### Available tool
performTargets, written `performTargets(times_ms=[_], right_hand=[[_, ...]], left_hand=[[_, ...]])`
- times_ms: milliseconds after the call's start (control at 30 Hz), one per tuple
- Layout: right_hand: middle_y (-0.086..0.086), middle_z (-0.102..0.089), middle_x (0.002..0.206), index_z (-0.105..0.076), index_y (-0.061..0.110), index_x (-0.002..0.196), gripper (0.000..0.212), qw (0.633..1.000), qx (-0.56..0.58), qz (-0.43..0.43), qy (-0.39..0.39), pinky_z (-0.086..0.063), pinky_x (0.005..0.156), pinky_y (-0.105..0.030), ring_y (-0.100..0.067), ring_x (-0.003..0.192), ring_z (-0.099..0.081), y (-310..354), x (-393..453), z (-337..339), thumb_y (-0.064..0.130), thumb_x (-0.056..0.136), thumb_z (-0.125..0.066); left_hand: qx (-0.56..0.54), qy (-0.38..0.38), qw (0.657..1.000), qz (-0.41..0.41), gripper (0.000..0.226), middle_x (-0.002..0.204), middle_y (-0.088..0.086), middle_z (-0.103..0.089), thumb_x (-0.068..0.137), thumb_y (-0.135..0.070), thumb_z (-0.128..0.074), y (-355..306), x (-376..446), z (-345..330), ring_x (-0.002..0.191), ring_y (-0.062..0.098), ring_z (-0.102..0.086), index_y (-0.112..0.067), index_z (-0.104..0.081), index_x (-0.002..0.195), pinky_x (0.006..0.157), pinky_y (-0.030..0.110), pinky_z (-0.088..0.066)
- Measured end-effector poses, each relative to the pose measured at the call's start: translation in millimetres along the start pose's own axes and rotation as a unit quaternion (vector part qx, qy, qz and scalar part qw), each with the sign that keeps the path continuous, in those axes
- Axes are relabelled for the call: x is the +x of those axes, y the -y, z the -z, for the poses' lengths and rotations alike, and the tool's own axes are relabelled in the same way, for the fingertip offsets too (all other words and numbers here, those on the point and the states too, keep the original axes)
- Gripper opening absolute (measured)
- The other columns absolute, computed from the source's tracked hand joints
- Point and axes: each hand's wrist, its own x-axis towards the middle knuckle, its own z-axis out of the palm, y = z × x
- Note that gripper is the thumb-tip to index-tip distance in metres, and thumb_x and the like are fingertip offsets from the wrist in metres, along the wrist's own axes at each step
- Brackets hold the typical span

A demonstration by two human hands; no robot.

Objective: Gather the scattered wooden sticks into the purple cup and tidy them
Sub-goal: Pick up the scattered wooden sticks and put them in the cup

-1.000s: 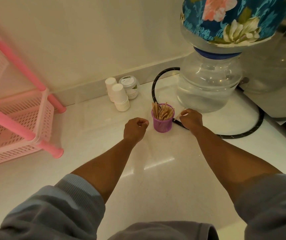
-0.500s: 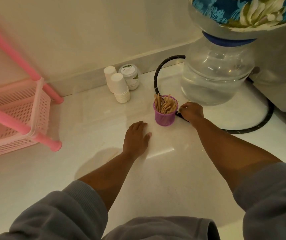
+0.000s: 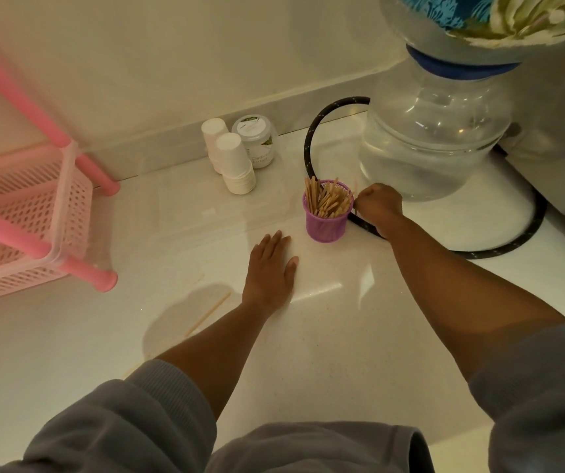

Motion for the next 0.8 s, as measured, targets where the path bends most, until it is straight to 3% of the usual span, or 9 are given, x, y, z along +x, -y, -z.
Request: performTargets(times_ms=[133,367,467,800], right_hand=[[-0.006,-0.069,0.106,-0.069,0.011,0.106,0.027,0.993,0.105,0.058,0.001,-0.054,0.088,-0.036,-0.025,0.098,-0.065,9,-5,12,0.010,0.081,-0.059],[-0.002,-0.064,0.081,-0.061,0.014,0.084,0.003,0.970,0.213,0.109,-0.037,-0.056,0.082,-0.037,-0.022,0.080,-0.064,28,-10,37,0.012,0.082,-0.060],[-0.006,-0.067,0.086,-0.062,0.013,0.088,0.005,0.966,0.219,0.136,-0.035,-0.056,0.080,-0.037,-0.026,0.085,-0.067,34,-14,42,0.015,0.083,-0.062],[0.006,-0.066,0.085,-0.067,0.017,0.093,0.010,0.962,0.125,0.238,0.044,-0.047,0.066,-0.016,-0.005,0.077,-0.060,52,-42,38,0.020,0.084,-0.068]], left_hand=[[0.003,0.002,1.000,-0.002,0.056,0.163,-0.004,-0.016,0.103,-0.046,-0.029,0,0,0,0.151,0.015,-0.005,-0.024,-0.023,0.154,0.124,0.037,-0.007],[0.008,0.012,1.000,-0.001,0.056,0.163,-0.003,-0.015,0.103,-0.045,-0.031,-1,2,2,0.151,0.016,-0.005,-0.023,-0.023,0.155,0.124,0.038,-0.007],[0.005,0.021,1.000,-0.001,0.056,0.163,-0.003,-0.015,0.103,-0.044,-0.032,-2,2,4,0.151,0.017,-0.005,-0.022,-0.023,0.154,0.124,0.038,-0.006],[0.011,0.108,0.994,-0.004,0.063,0.164,-0.002,-0.010,0.102,-0.045,-0.040,-1,6,25,0.152,0.017,-0.004,-0.022,-0.018,0.156,0.122,0.038,-0.007]])
